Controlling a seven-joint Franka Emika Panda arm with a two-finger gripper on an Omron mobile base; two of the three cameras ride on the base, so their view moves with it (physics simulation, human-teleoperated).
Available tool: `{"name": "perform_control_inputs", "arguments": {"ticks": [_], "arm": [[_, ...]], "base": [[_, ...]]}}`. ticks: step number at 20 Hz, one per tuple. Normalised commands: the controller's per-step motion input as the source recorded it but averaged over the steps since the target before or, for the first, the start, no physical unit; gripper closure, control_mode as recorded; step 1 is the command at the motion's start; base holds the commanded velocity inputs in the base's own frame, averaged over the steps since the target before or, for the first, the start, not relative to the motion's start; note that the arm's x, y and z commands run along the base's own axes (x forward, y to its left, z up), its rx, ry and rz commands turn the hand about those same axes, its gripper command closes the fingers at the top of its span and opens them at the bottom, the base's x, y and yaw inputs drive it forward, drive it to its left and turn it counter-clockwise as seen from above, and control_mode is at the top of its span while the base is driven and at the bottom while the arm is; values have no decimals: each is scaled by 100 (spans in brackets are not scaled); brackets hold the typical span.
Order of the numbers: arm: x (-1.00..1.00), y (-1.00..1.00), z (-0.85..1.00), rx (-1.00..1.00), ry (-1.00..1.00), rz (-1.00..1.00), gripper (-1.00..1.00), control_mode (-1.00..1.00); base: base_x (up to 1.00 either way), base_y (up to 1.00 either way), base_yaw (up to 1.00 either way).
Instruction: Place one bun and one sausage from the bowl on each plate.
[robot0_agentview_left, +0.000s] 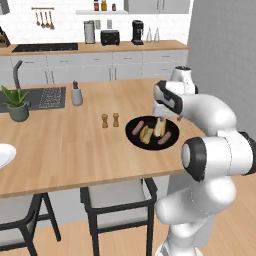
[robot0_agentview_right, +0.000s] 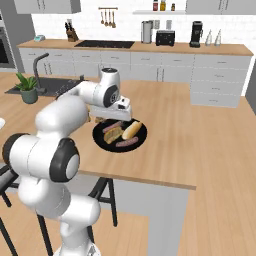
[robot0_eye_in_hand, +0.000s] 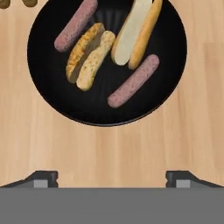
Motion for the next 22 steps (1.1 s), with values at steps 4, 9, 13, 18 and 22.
{"name": "perform_control_inputs", "arguments": {"ticks": [4, 9, 13, 18, 22], "arm": [[100, -31, -59, 2, 3, 0, -100, -100], [100, -6, -54, 0, 0, 0, -100, -100], [74, -19, -43, 0, -1, 0, -100, -100], [54, -14, -34, 0, -1, 0, -100, -100], [18, -15, -46, 0, 0, 0, -100, -100]], "base": [[0, 0, 0], [0, 0, 0], [0, 0, 0], [0, 0, 0], [0, 0, 0]]}}
